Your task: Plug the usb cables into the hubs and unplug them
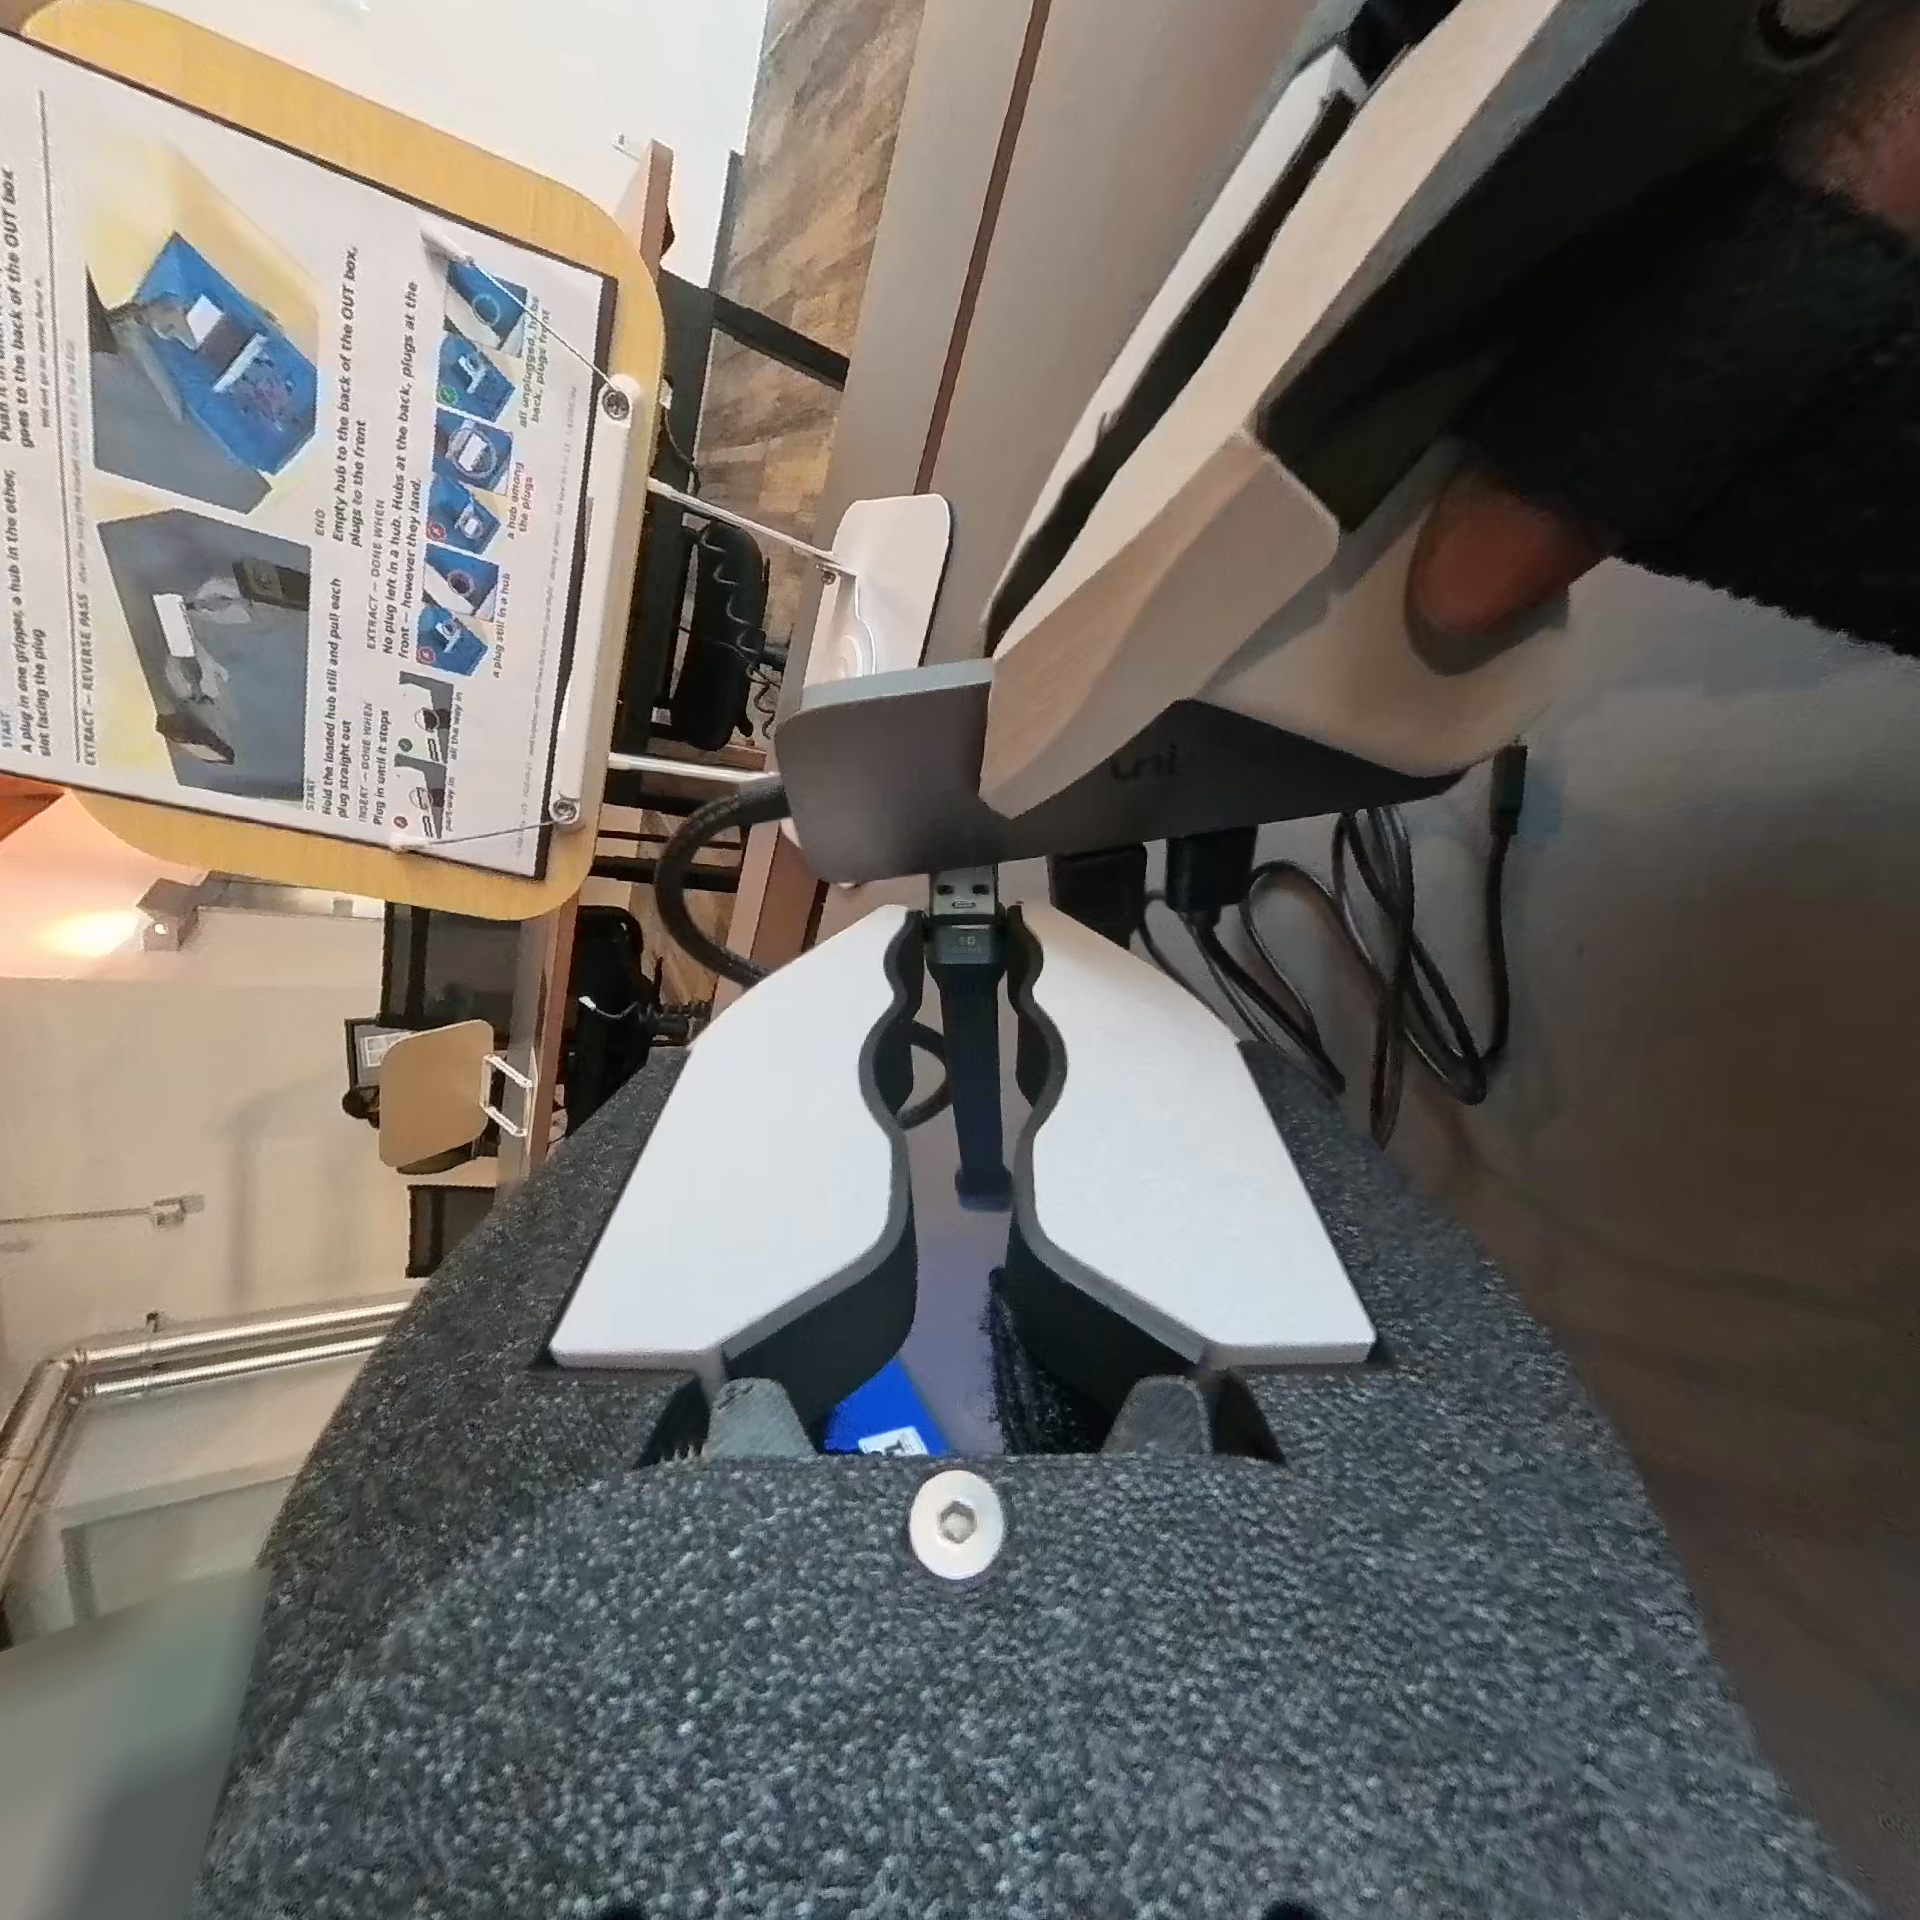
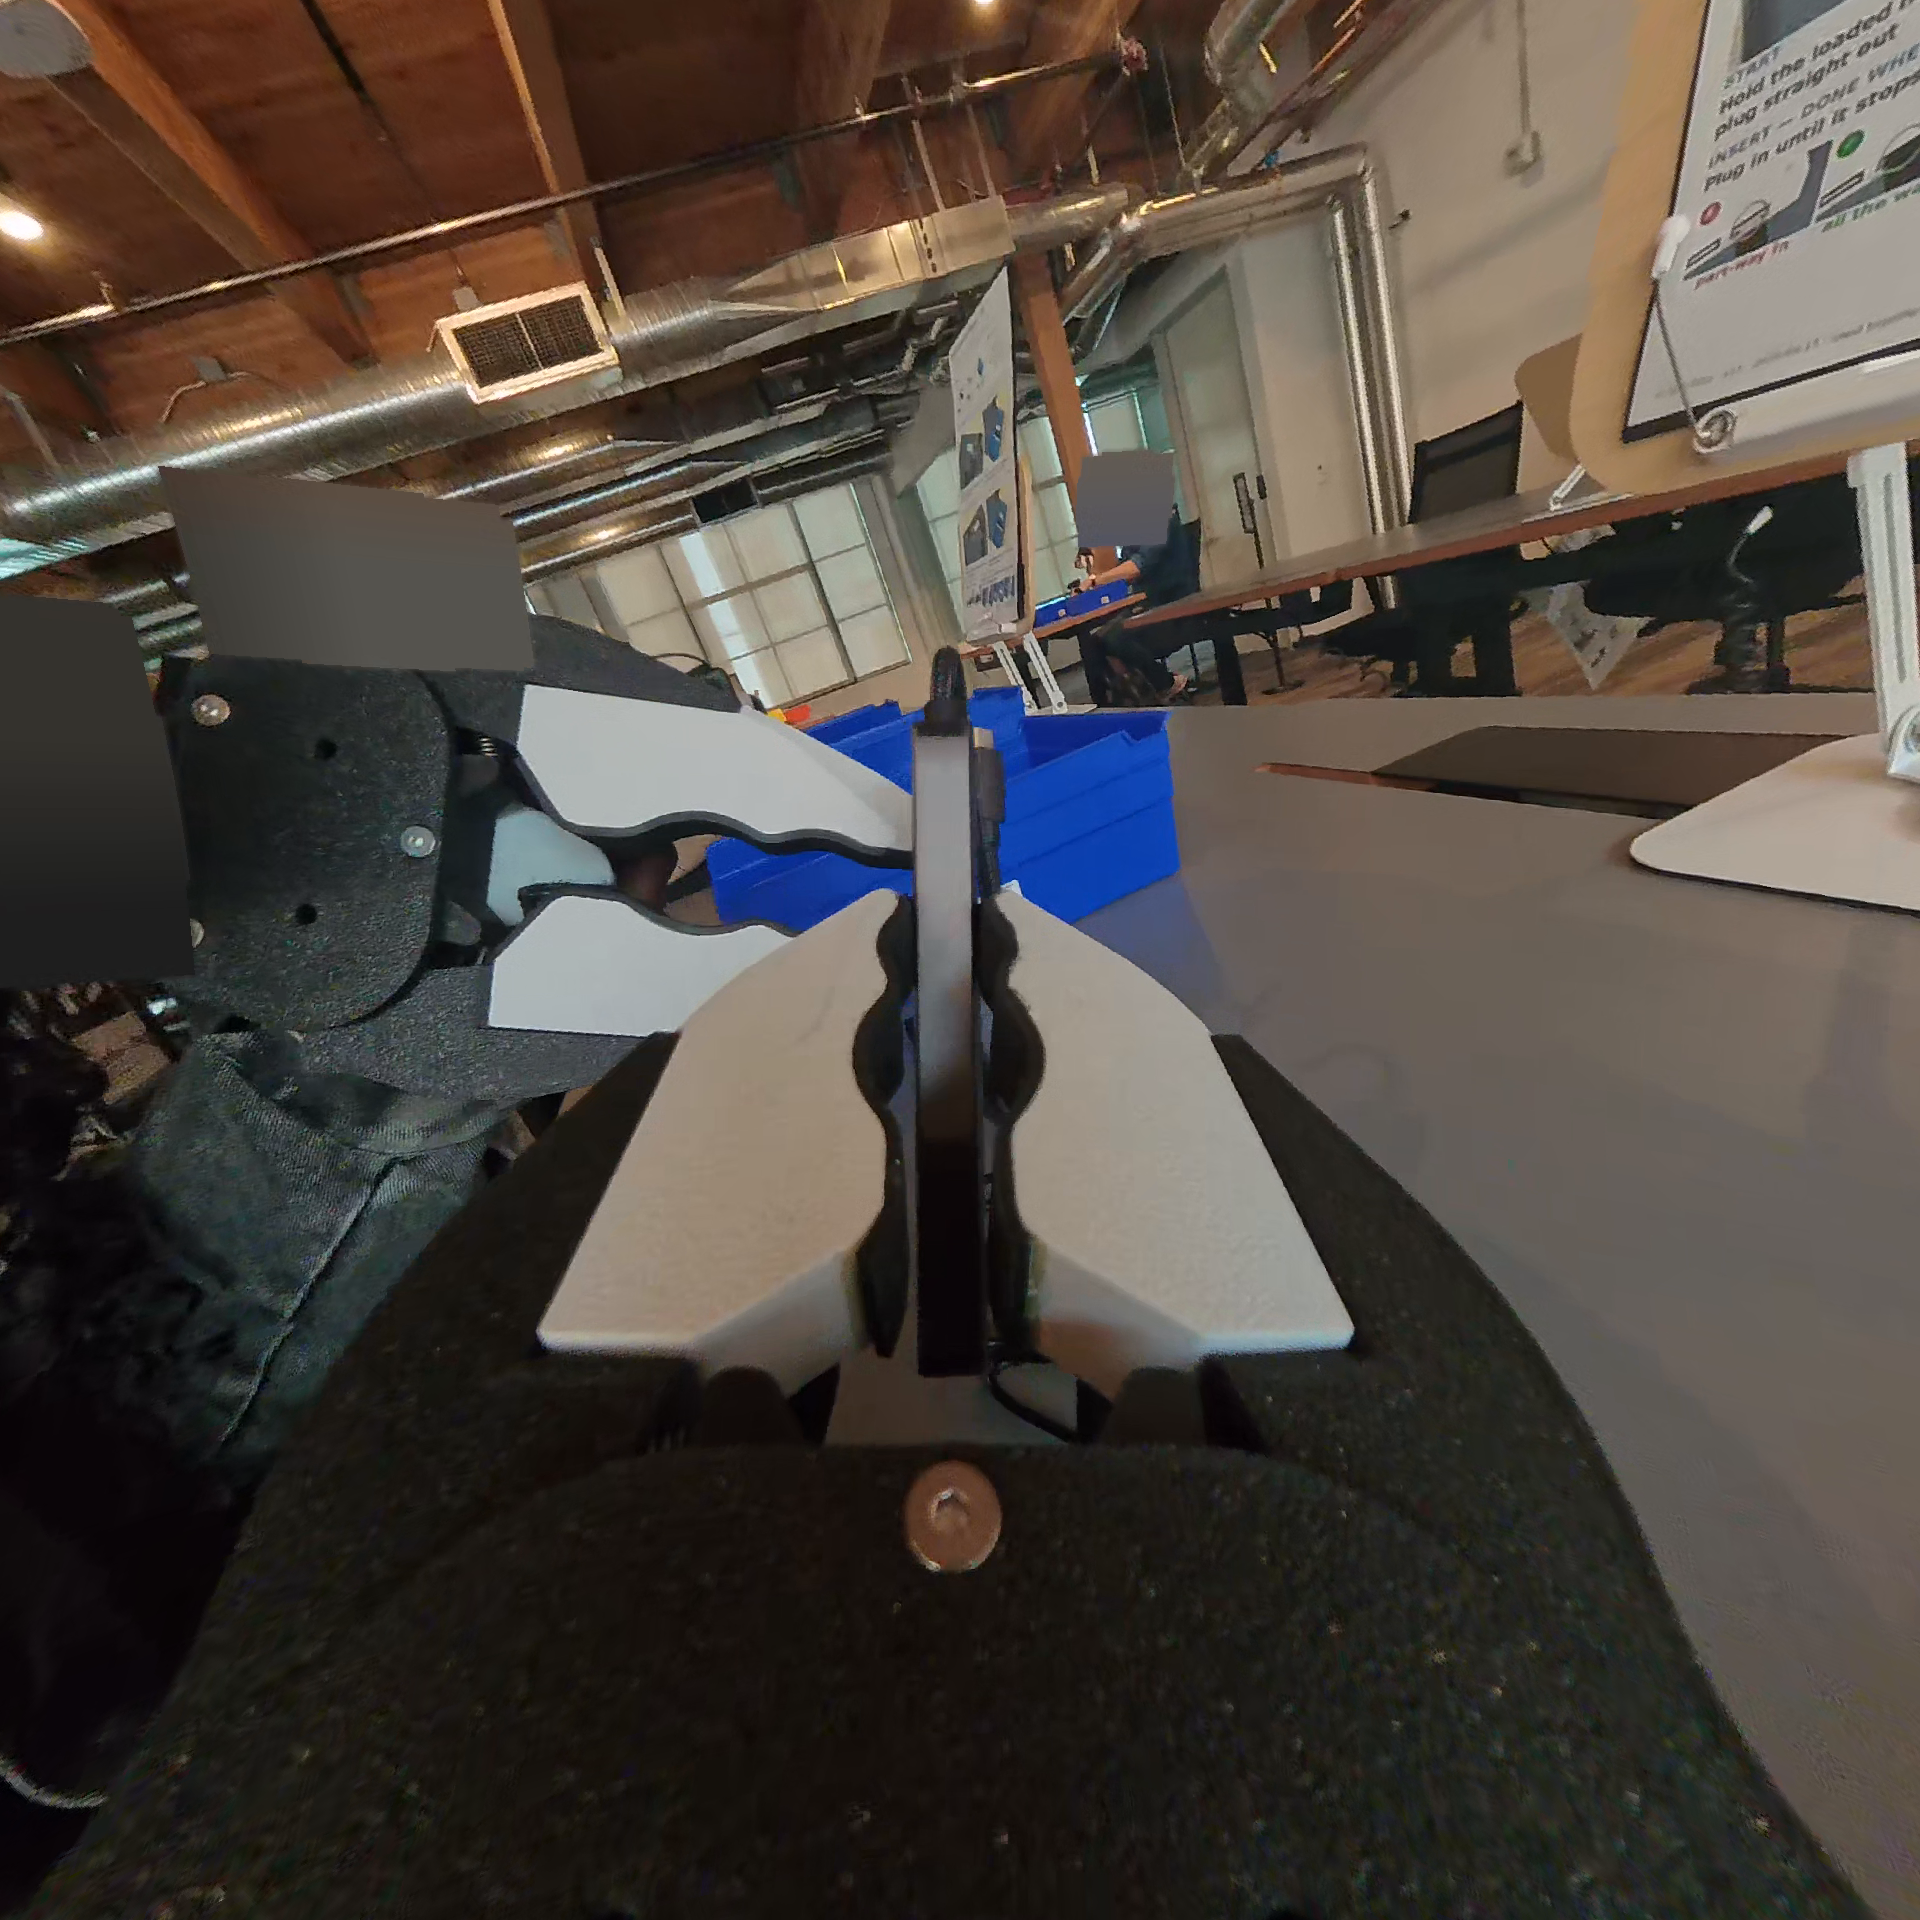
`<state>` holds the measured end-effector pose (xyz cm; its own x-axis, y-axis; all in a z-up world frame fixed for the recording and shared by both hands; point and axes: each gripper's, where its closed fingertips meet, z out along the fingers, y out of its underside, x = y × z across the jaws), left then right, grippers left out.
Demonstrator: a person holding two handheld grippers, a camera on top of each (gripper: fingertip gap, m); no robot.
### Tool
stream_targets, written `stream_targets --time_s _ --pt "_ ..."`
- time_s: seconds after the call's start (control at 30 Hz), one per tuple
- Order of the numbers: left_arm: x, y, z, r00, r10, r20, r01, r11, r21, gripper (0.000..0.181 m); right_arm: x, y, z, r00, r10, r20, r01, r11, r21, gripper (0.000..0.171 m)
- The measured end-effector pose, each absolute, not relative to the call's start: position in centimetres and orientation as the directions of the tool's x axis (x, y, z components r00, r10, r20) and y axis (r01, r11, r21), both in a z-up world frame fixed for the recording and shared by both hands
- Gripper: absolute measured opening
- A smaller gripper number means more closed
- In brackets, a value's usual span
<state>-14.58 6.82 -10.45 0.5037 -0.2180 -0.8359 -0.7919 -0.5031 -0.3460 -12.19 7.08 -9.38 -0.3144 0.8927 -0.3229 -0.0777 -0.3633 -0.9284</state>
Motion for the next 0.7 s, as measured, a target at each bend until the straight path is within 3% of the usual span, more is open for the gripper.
stream_targets --time_s 0.17,0.4,0.7 --pt "-13.6 6.8 -10.8 0.571 -0.252 -0.781 -0.777 -0.472 -0.416 0.015 -12.0 7.7 -9.1 -0.307 0.892 -0.333 -0.099 -0.378 -0.921 0.010" --pt "-13.6 6.9 -10.8 0.583 -0.219 -0.782 -0.755 -0.501 -0.423 0.015 -11.8 7.7 -9.2 -0.315 0.888 -0.334 -0.090 -0.379 -0.921 0.010" --pt "-15.3 6.6 -9.9 0.493 -0.154 -0.856 -0.751 -0.573 -0.330 0.015 -11.8 7.4 -8.9 -0.289 0.916 -0.280 -0.094 -0.318 -0.943 0.010"
